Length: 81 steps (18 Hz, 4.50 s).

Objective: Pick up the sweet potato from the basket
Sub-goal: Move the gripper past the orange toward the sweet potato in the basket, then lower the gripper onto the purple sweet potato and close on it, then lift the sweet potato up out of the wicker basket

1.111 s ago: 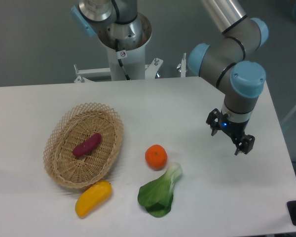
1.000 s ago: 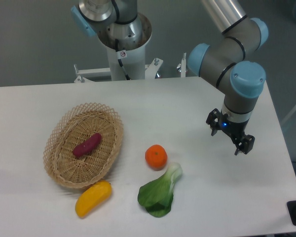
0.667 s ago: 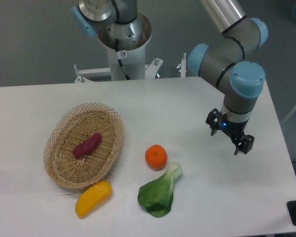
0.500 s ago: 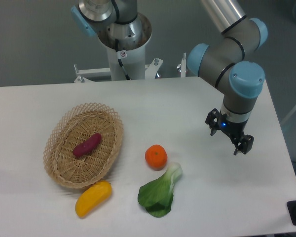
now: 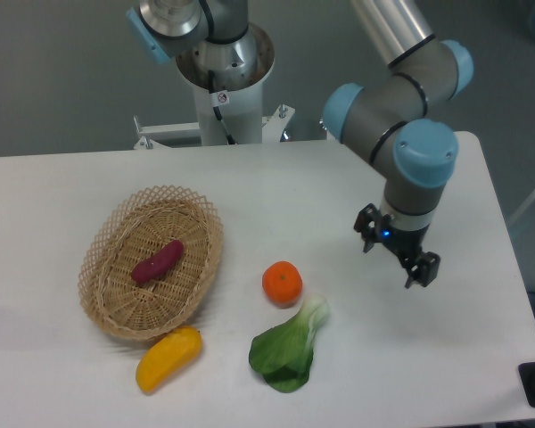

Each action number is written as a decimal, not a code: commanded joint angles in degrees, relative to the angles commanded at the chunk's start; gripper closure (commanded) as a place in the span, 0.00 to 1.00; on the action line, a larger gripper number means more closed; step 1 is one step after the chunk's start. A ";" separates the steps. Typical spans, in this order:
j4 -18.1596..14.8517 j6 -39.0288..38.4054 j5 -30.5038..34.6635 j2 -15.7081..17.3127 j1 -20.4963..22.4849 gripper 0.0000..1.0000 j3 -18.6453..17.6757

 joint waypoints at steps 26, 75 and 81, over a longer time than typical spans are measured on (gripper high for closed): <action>1.14 -12.67 -5.90 6.68 -21.62 0.00 -11.42; 5.45 -33.76 -7.30 4.92 -25.94 0.88 -14.76; 5.27 -34.55 -7.22 6.59 -22.86 0.88 -14.76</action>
